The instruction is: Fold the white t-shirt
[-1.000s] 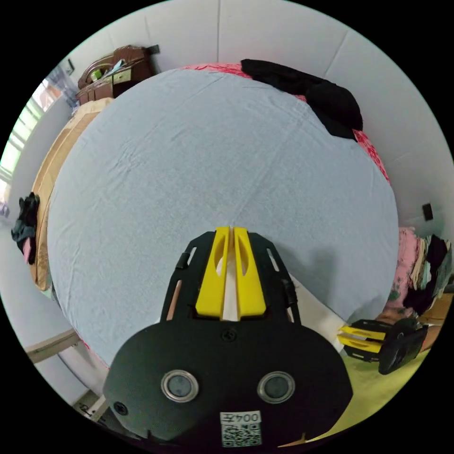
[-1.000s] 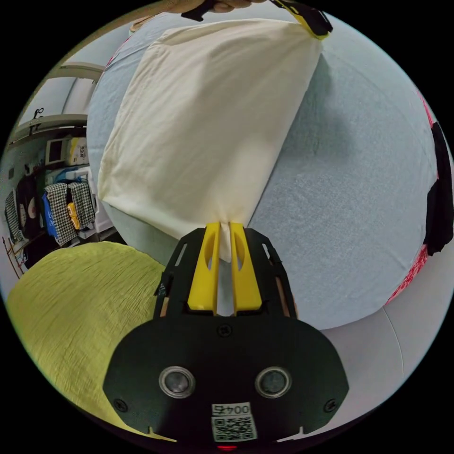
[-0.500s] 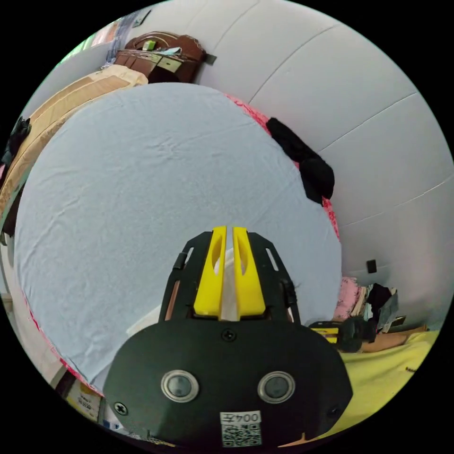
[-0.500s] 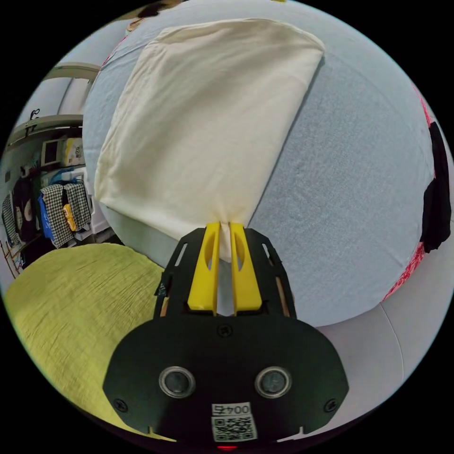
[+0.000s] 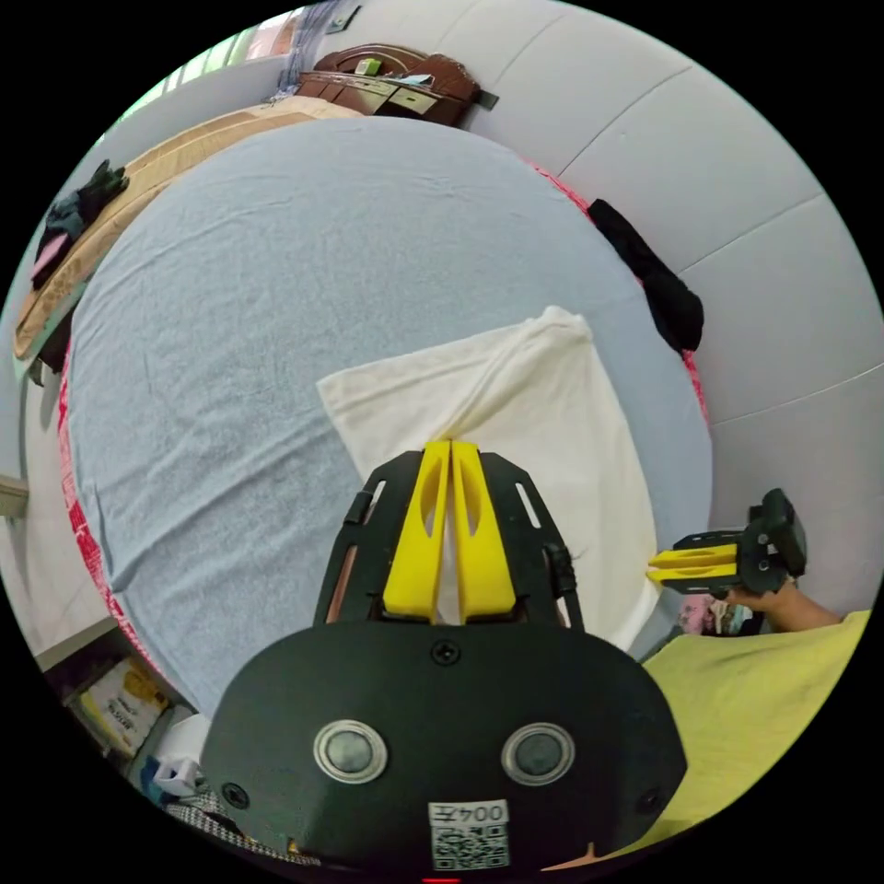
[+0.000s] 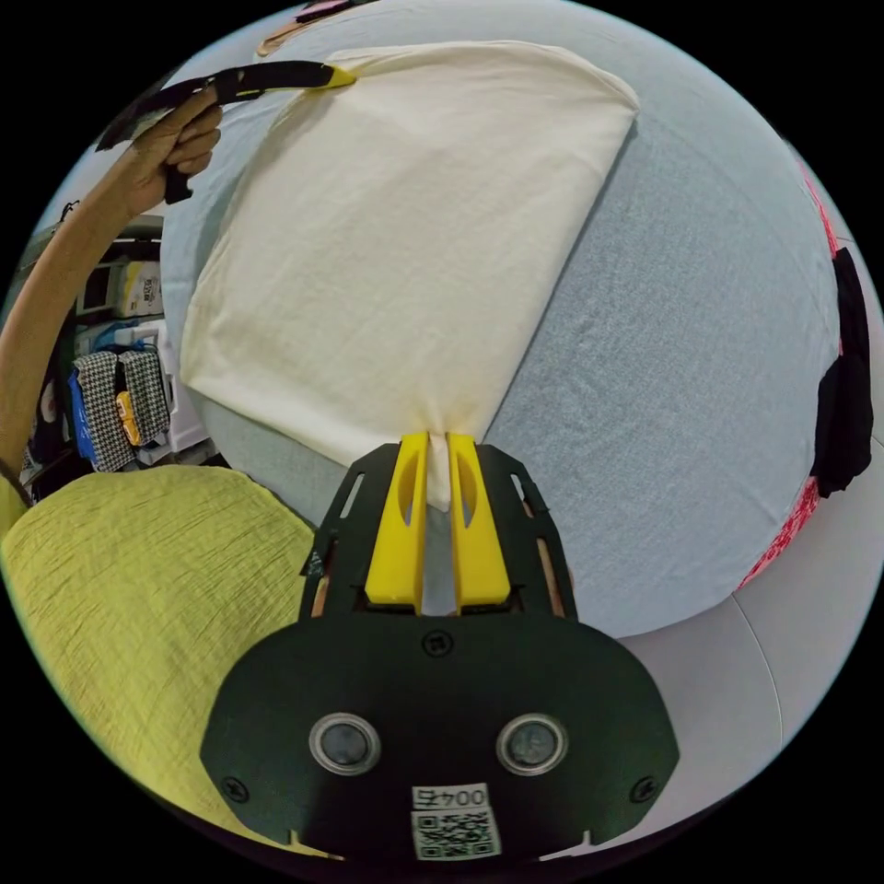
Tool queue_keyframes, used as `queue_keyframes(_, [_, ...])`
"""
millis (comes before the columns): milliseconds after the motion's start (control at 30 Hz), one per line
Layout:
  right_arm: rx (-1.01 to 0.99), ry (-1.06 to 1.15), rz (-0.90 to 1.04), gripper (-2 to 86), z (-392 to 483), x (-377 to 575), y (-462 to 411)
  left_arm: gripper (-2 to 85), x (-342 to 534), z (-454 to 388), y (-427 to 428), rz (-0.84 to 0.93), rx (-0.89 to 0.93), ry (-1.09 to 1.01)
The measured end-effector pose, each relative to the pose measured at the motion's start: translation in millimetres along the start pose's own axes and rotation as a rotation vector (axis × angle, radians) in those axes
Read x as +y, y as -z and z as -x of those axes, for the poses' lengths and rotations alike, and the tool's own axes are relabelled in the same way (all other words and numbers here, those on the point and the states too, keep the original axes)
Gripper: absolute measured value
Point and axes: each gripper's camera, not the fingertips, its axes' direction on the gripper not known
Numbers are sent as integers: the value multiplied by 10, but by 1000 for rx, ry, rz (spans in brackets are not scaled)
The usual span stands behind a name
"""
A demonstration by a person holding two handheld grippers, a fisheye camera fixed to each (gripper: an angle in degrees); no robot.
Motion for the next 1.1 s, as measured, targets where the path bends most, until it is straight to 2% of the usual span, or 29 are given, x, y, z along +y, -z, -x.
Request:
queue_keyframes(233, [-7, 12, 24, 43, 73, 14, 7, 14, 353, 439, 365, -49, 174, 43])
queue_keyframes(300, [-5, 14, 25, 43, 99, 30, 8, 20, 704, 566, 494, -58, 264, 84])
queue_keyframes(533, [-19, 11, -12, 44, 169, 172, 11, 35, 2034, 592, 495, 54, 376, 194])
queue_keyframes(667, [-21, 39, -36, 43, 220, 267, 11, 59, 2631, 557, 428, 3, 439, 341])
queue_keyframes(867, [-10, 75, -27, 41, 315, 353, 11, 83, 2852, 405, 376, -40, 296, 358])
queue_keyframes(967, [-4, 87, -26, 40, 363, 405, 10, 62, 2952, 395, 335, -54, 331, 387])
queue_keyframes(1100, [-18, 93, -47, 38, 388, 504, 7, 31, 3042, 369, 259, -49, 261, 384])
